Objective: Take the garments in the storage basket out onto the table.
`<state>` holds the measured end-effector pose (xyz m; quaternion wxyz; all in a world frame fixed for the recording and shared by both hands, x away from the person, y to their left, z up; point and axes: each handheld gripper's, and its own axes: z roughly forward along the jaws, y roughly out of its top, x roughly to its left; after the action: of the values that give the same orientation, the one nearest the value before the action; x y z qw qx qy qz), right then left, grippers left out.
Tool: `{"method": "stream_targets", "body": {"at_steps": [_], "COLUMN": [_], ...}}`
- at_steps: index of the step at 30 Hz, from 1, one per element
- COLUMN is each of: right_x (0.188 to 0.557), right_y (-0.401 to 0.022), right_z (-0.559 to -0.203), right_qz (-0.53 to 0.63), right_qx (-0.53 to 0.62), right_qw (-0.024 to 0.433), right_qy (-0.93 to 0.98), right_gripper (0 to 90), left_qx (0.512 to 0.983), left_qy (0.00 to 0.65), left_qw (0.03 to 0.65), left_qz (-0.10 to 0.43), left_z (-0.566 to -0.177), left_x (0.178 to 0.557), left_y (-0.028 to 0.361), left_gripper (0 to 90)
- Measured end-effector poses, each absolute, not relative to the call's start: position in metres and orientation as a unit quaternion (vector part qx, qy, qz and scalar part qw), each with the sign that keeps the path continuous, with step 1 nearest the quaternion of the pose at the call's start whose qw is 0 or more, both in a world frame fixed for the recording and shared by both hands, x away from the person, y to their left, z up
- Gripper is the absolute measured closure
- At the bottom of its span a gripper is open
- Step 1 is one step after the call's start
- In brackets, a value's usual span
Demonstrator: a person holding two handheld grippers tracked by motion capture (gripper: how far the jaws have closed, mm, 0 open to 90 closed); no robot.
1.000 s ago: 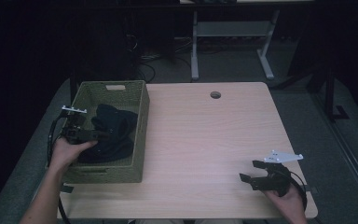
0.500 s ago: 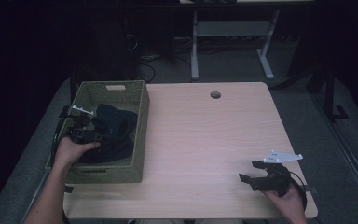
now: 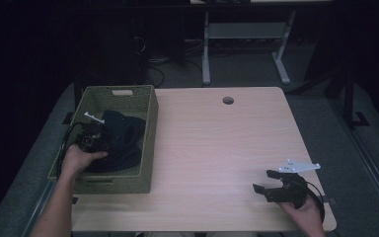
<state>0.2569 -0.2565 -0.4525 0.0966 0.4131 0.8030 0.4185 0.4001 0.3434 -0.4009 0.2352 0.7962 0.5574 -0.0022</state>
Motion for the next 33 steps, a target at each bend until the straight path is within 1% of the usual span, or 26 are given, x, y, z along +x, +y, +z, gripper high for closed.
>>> {"method": "stream_targets", "body": {"at_steps": [4,7,27,28,33], "right_x": [0.257,0.256,0.257,0.257,0.259], "right_y": [-0.256,-0.256,-0.256,-0.257,-0.258], "right_z": [-0.453,-0.452,-0.452,-0.452,-0.453], "right_qz": [0.419,0.420,0.424,0.427,0.432], "right_qx": [0.412,0.413,0.420,0.420,0.425], "right_qw": [0.097,0.096,0.102,0.105,0.102], "right_qy": [0.803,0.803,0.796,0.794,0.789], "right_gripper": [19.9,19.9,20.0,20.0,20.0], "left_qx": [0.795,0.792,0.758,0.753,0.744], "left_qy": [0.556,0.558,0.564,0.564,0.561], "left_qw": [0.242,0.248,0.325,0.338,0.361], "left_qz": [0.000,0.001,0.034,0.035,0.041], "left_z": [-0.399,-0.398,-0.372,-0.369,-0.364], "left_x": [0.399,0.398,0.387,0.386,0.382], "left_y": [0.344,0.344,0.354,0.355,0.356], "left_gripper": [74.1,76.6,79.7,79.7,80.1]}}
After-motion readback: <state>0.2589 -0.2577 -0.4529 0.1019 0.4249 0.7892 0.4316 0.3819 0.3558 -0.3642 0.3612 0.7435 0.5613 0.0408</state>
